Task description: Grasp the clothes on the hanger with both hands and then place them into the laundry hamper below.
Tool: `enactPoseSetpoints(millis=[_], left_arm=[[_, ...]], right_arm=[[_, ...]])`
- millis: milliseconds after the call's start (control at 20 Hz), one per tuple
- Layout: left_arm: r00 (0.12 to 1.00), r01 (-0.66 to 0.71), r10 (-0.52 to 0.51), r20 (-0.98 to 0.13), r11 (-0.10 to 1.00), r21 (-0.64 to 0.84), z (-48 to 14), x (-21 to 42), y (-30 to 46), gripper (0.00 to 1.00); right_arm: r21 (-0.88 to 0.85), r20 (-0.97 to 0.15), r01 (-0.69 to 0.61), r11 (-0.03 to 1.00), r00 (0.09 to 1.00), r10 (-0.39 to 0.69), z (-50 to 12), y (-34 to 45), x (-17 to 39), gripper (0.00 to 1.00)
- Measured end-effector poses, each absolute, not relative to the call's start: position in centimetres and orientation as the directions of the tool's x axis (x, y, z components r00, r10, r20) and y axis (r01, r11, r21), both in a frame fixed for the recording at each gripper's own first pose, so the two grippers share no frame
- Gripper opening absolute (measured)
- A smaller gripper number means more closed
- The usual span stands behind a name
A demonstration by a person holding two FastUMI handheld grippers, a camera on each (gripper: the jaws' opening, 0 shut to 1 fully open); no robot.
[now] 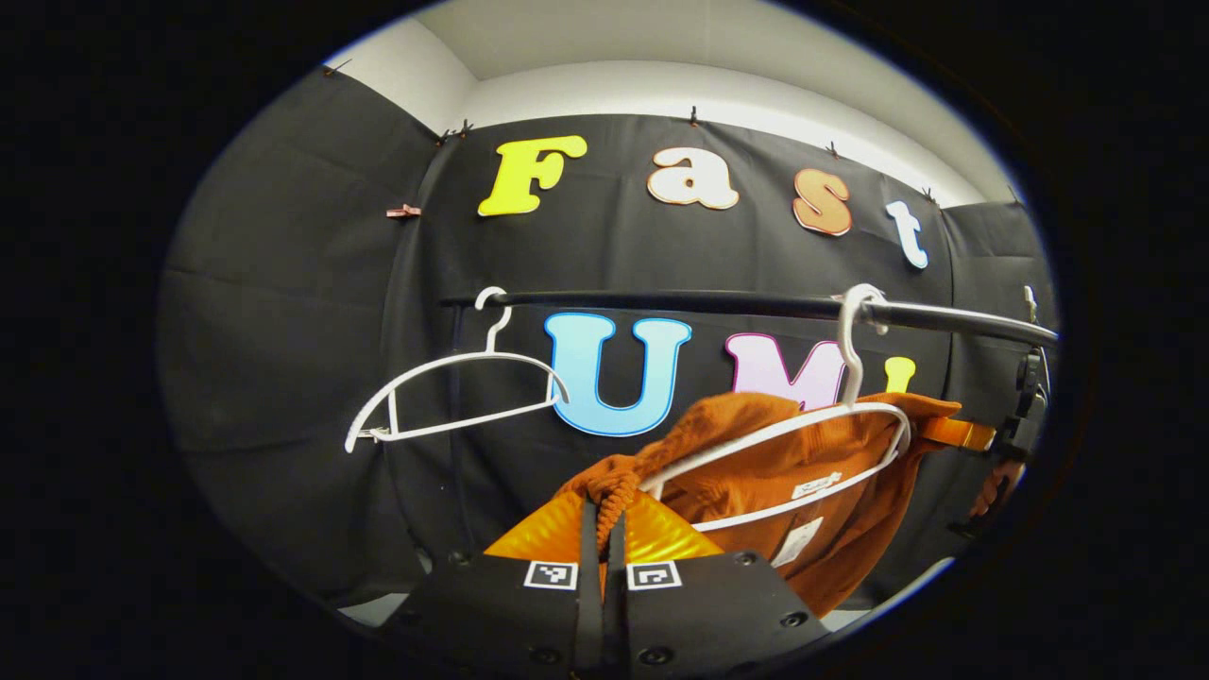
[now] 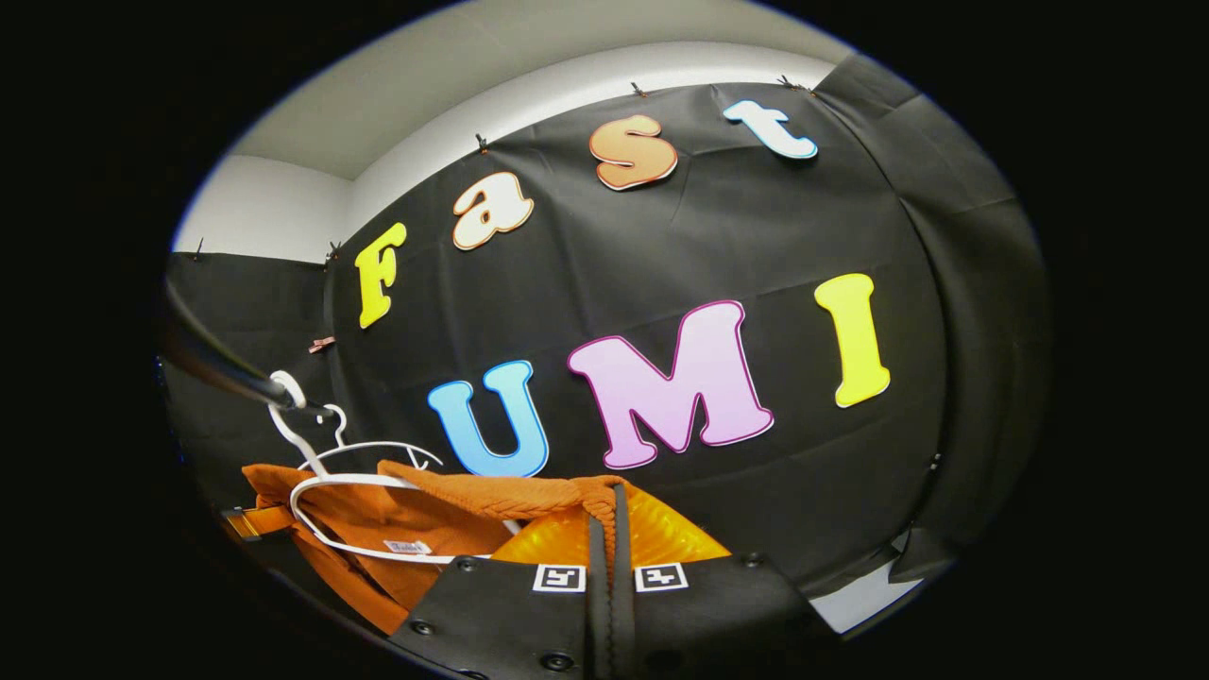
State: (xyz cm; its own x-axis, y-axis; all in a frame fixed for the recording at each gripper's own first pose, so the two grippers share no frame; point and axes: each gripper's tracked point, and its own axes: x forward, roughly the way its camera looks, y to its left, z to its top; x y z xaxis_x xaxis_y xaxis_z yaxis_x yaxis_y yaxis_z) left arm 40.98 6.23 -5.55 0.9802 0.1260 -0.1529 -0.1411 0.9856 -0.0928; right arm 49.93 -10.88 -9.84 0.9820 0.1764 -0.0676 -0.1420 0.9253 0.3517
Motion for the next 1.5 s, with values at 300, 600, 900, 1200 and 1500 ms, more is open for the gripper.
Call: enactPoseSetpoints(millis=[300, 600, 900, 1200, 1500], left_arm=[[0.980, -0.126, 0.111, -0.168, 0.989, -0.079, -4.9, 40.9, 6.3, 0.05], [0.969, -0.144, 0.129, -0.210, 0.988, -0.060, -6.0, 40.3, 7.3, 0.05], [0.934, -0.227, 0.204, -0.294, 0.973, -0.047, -10.3, 38.6, 10.6, 0.05], [0.897, -0.226, 0.193, -0.397, 0.973, -0.039, -16.5, 36.0, 10.3, 0.05], [0.893, -0.136, 0.085, -0.443, 0.987, -0.085, -19.1, 34.2, 5.1, 0.05]], right_arm=[[0.350, -0.145, -0.072, 0.934, 0.981, 0.130, -13.5, -13.0, 51.5, 0.05], [0.373, -0.259, -0.071, 0.925, 0.949, 0.177, -19.7, -11.0, 50.5, 0.05], [0.452, -0.312, -0.139, 0.881, 0.901, 0.302, -23.1, -6.1, 46.6, 0.05], [0.535, -0.288, -0.219, 0.816, 0.861, 0.419, -23.7, -2.9, 41.8, 0.05], [0.590, -0.258, -0.324, 0.740, 0.793, 0.553, -23.1, 1.9, 36.5, 0.05]])
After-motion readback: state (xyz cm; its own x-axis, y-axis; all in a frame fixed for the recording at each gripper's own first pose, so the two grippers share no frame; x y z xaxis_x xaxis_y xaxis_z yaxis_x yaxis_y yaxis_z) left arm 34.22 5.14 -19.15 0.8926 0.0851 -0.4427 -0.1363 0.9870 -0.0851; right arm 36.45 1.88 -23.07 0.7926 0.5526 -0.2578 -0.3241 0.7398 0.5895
